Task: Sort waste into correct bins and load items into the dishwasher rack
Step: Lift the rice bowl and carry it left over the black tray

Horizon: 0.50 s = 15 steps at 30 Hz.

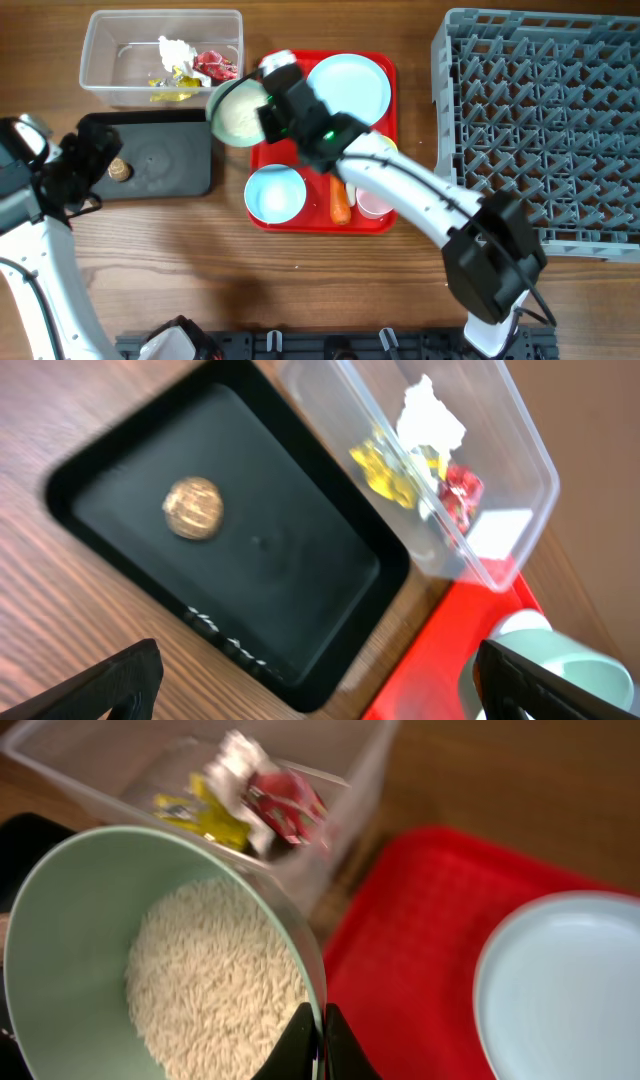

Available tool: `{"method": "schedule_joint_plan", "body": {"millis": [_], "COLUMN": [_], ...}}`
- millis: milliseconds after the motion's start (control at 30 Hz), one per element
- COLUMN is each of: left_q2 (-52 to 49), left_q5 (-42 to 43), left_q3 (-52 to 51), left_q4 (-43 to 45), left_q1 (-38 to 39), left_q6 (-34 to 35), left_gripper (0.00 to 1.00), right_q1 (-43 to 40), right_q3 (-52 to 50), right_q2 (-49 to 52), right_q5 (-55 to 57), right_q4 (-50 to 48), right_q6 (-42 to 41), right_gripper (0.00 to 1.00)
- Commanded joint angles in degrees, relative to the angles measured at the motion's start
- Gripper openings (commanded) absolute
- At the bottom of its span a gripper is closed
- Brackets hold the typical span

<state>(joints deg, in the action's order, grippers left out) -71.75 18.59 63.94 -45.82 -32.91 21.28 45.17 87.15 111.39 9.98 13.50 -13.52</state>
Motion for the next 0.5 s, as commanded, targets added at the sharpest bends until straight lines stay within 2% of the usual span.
{"method": "schedule_joint_plan", "body": {"millis": [0,200,467], "left_q2": [0.15,0.15,0.15], "left_q5": [0.92,0.92,0.92], "left_q3": [0.96,0.96,0.96], "left_q4": [0.04,-0.96,-1.51], "left_q1": [-3.41,-3.91,-3.91], "left_q6": [-1.31,-1.31,-1.31], "left_gripper": [1.00,1.00,1.00], "right_q1": [3.28,5.20,5.68], "right_q3": [1.36,1.36,1.36], "right_q2": [-0.98,1.25,6.97], "right_q5": [9.35,10.19,8.26], "right_q4": [-5.40,-17.11,-26.14], "right_q6": [5.81,9.27,9.01], "right_gripper": [0.04,0.04,0.04]}}
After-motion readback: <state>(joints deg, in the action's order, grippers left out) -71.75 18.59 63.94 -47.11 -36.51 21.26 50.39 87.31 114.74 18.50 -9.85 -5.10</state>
